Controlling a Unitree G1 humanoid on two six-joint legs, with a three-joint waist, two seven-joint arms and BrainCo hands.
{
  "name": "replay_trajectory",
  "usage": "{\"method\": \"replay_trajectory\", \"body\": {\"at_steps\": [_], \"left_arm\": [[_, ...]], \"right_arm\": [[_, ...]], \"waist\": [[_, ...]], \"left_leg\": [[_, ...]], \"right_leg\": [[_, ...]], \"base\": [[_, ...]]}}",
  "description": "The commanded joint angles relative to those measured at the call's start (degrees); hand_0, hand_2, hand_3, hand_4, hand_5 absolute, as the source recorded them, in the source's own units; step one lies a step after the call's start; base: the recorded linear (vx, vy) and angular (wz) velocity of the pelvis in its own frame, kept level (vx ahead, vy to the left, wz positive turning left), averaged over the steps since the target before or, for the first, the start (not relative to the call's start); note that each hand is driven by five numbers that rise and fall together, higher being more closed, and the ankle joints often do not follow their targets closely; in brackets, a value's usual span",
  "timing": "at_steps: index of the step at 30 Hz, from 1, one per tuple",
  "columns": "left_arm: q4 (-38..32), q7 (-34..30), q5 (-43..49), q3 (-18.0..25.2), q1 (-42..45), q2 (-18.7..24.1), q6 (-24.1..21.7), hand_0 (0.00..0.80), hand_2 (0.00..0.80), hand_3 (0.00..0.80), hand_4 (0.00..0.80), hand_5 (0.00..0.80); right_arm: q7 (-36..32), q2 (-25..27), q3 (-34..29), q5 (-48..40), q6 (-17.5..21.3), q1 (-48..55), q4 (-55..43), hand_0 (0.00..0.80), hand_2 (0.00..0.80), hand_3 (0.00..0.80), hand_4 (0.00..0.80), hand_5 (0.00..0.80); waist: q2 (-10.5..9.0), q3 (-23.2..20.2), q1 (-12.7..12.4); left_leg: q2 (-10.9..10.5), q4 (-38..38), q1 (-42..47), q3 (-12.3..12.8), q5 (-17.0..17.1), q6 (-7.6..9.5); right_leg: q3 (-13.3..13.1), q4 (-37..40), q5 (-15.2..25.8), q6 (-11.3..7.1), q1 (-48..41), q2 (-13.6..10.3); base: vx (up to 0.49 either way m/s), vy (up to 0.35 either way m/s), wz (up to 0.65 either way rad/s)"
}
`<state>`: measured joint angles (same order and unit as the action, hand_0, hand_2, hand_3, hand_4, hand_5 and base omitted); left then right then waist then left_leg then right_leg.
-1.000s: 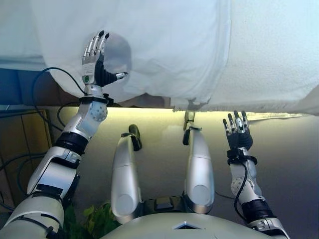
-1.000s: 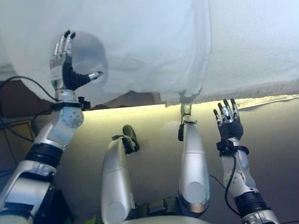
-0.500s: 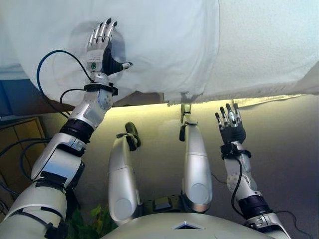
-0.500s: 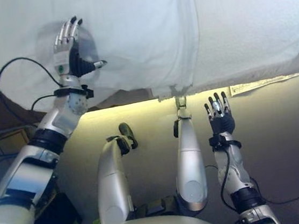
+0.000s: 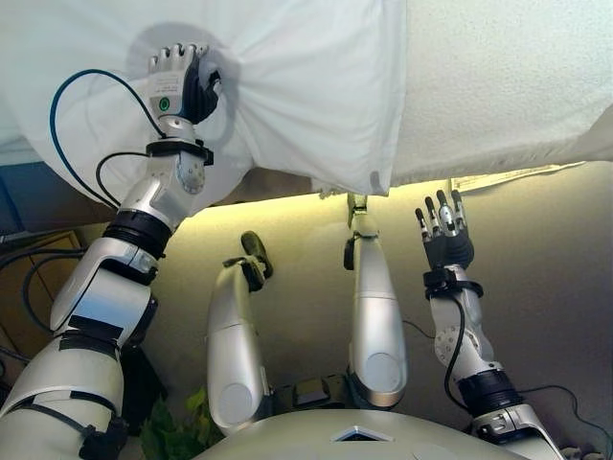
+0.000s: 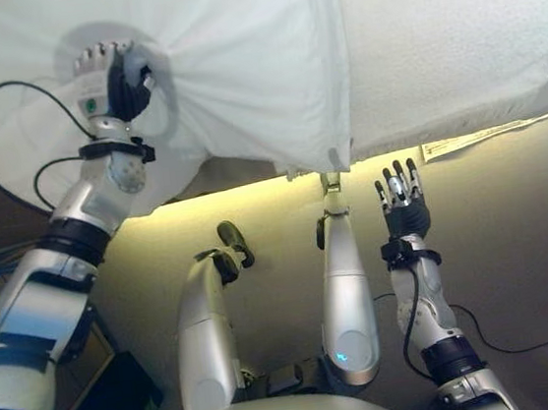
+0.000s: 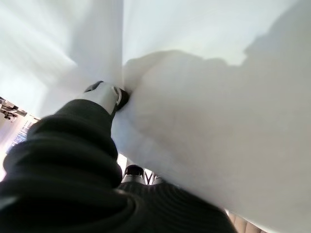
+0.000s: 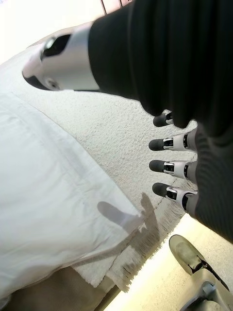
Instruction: Make the bed neatly
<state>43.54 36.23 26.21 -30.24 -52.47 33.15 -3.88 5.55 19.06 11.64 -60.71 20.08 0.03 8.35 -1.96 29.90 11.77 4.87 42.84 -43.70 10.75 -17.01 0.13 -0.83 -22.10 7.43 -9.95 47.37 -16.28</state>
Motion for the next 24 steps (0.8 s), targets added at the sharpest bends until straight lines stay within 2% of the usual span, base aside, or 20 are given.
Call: {"method": "replay_trajectory", "body": {"at_steps": [1, 9, 13, 19, 24], "left_arm": [[-1.71, 0.1, 1.33, 0.3, 1.57, 1.25, -0.76, 0.8, 0.8, 0.8, 0.8, 0.8], [-2.72, 0.15, 0.12, 1.67, 2.8, 1.37, -0.91, 0.8, 0.8, 0.8, 0.8, 0.8], [-3.3, -0.57, 2.5, 2.75, 5.79, 1.42, -1.56, 0.8, 0.8, 0.8, 0.8, 0.8], [-0.74, -1.52, 5.77, 3.31, 9.57, 2.6, -1.14, 0.8, 0.8, 0.8, 0.8, 0.8], [2.78, -3.1, 8.85, 2.89, 12.55, 4.47, -2.59, 0.8, 0.8, 0.8, 0.8, 0.8]], "right_arm": [[0.22, 3.3, -0.92, 0.84, 3.5, 1.05, -5.62, 0.0, 0.0, 0.0, 0.0, 0.0], [0.42, 3.47, -2.76, 1.31, 2.04, 1.05, -6.24, 0.0, 0.0, 0.0, 0.0, 0.0], [-0.08, 3.5, -4.34, 1.53, 1.49, 1.55, -5.89, 0.0, 0.0, 0.0, 0.0, 0.0], [-2.27, 3.8, -5.67, 1.33, 0.69, 2.14, -4.53, 0.0, 0.0, 0.0, 0.0, 0.0], [-3.03, 4.24, -6.55, 0.92, 0.37, 2.35, -3.3, 0.0, 0.0, 0.0, 0.0, 0.0]], "waist": [[0.29, -0.1, -1.26], [1.34, -0.1, -1.46], [2.07, -0.1, -1.75], [2.68, -0.1, -1.54], [3.05, -0.1, -1.59]], "left_leg": [[-0.25, -6.82, -1.49, -2.73, 7.82, -1.48], [-1.25, -6.23, -0.58, -2.96, 6.94, -0.9], [-1.88, -5.01, 0.3, -3.4, 5.96, -0.79], [-1.66, -4.56, 1.81, -3.19, 5.6, -0.88], [-1.47, -4.12, 2.53, -3.22, 5.39, -1.13]], "right_leg": [[1.0, -4.42, -2.2, 0.92, -1.29, -2.74], [0.95, -5.83, -3.3, 1.47, -2.05, -2.73], [1.03, -6.96, -3.94, 1.82, -3.1, -2.99], [0.98, -7.94, -4.78, 2.15, -4.36, -3.34], [1.1, -8.42, -5.08, 2.26, -5.03, -3.8]], "base": [[0.0, 0.0, 0.0], [0.012, 0.003, 0.0], [0.039, 0.003, 0.04], [0.022, 0.019, 0.03], [0.004, 0.003, 0.01]]}}
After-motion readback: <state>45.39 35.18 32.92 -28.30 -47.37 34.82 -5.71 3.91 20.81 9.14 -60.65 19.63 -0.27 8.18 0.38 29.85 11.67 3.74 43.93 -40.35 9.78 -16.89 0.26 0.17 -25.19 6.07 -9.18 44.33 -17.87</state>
